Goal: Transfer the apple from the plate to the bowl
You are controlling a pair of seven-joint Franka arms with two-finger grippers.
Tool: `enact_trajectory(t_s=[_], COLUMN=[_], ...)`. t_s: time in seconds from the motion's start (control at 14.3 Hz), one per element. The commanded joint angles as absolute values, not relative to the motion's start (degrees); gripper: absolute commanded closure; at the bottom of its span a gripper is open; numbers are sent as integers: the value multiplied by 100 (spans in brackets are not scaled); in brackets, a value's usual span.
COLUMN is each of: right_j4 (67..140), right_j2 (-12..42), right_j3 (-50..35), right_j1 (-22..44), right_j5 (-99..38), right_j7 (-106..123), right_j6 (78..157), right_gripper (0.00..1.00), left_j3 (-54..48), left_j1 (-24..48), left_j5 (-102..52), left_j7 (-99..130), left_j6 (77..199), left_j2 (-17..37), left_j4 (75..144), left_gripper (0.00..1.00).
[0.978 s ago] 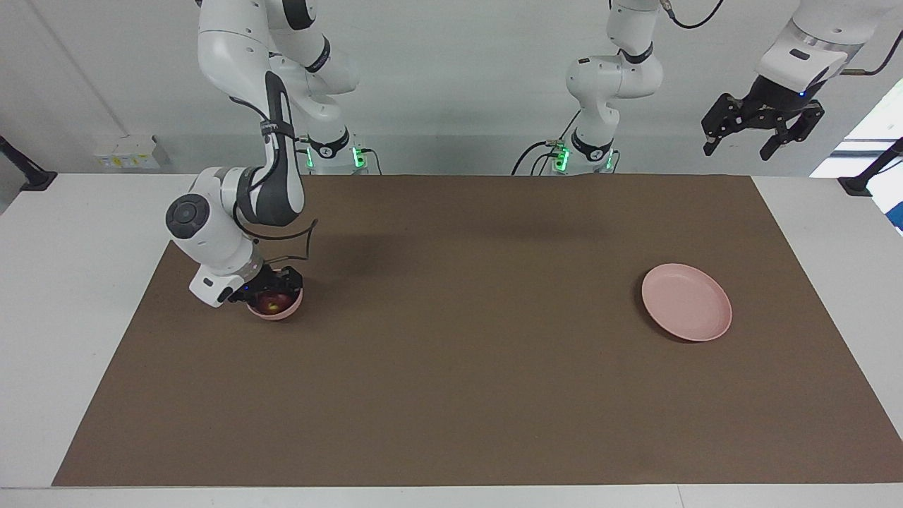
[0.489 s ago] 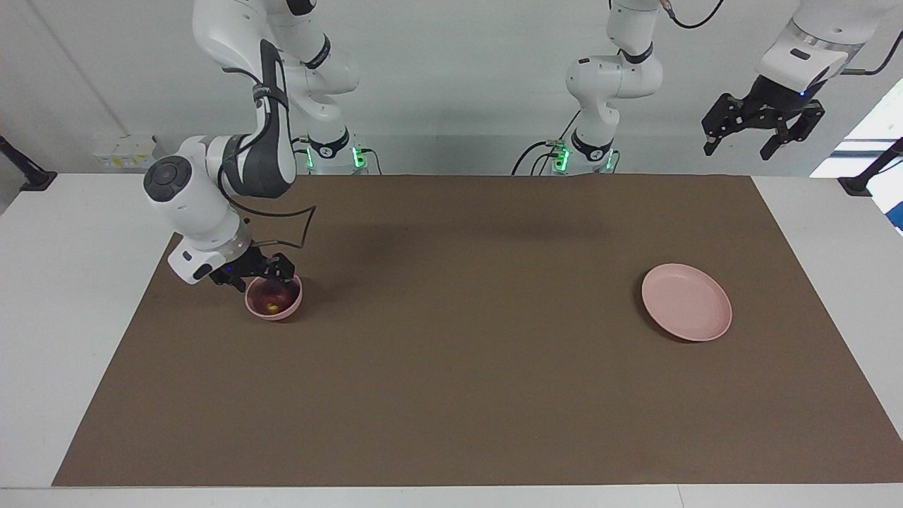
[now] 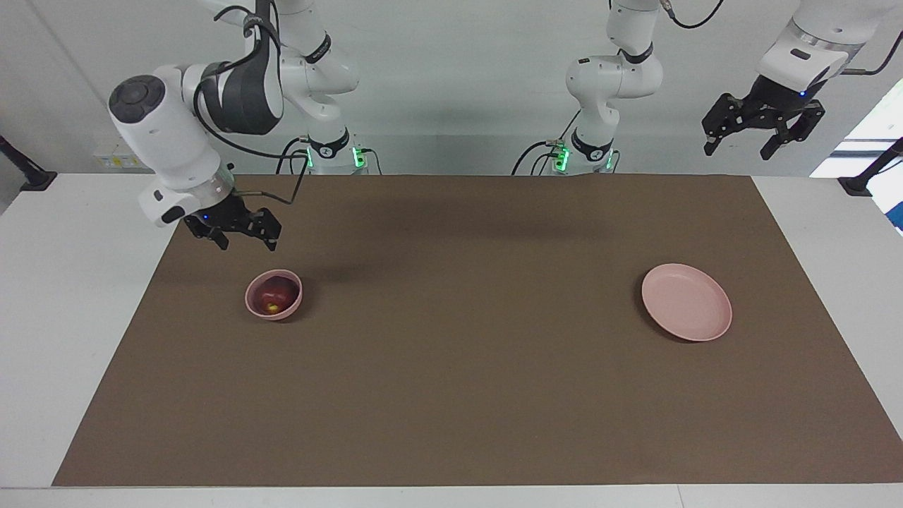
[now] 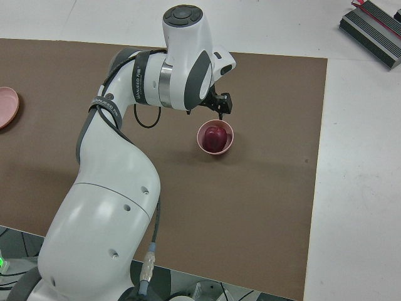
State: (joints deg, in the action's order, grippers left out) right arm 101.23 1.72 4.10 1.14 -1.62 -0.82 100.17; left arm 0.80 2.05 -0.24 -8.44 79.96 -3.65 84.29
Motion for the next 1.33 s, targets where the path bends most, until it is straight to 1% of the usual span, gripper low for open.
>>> enact_trajectory(t_s=[0.0,0.21,0.35,0.42,0.63,0.77,1.12,1.26], right_j4=[9705,8932,8641,8553,8560,8639,8710,8824], right_j2=[-61,-44,-70,-166,-570,-694,-729,-817], right_j3=[360,360,378,369,334,316,317,273], right_j1=[88,36,26,26,35,9,61,97], right_j5=[9,9,-9,-9,18,35,26,306], right_j7=[-264,-255,-246,-255,-290,-334,-290,42], right_j6=[9346,8537,8123,7999,7963,7980,7998,8033], right_gripper=[0,0,0,0,0,0,0,0], left_j3=[53,53,53,53,53,53,44,-9], left_j1=[149,149,149,149,149,149,158,158], left_j5=[-44,-44,-44,-35,-35,-35,-44,-53], left_j7=[-905,-905,-905,-905,-905,-905,-905,-870], left_j6=[7945,7945,7945,7945,7945,7945,7963,7972], left_j2=[-431,-431,-431,-431,-431,-431,-431,-431], left_j4=[8446,8446,8446,8446,8446,8446,8446,8455], left_gripper=[0,0,0,0,0,0,0,0])
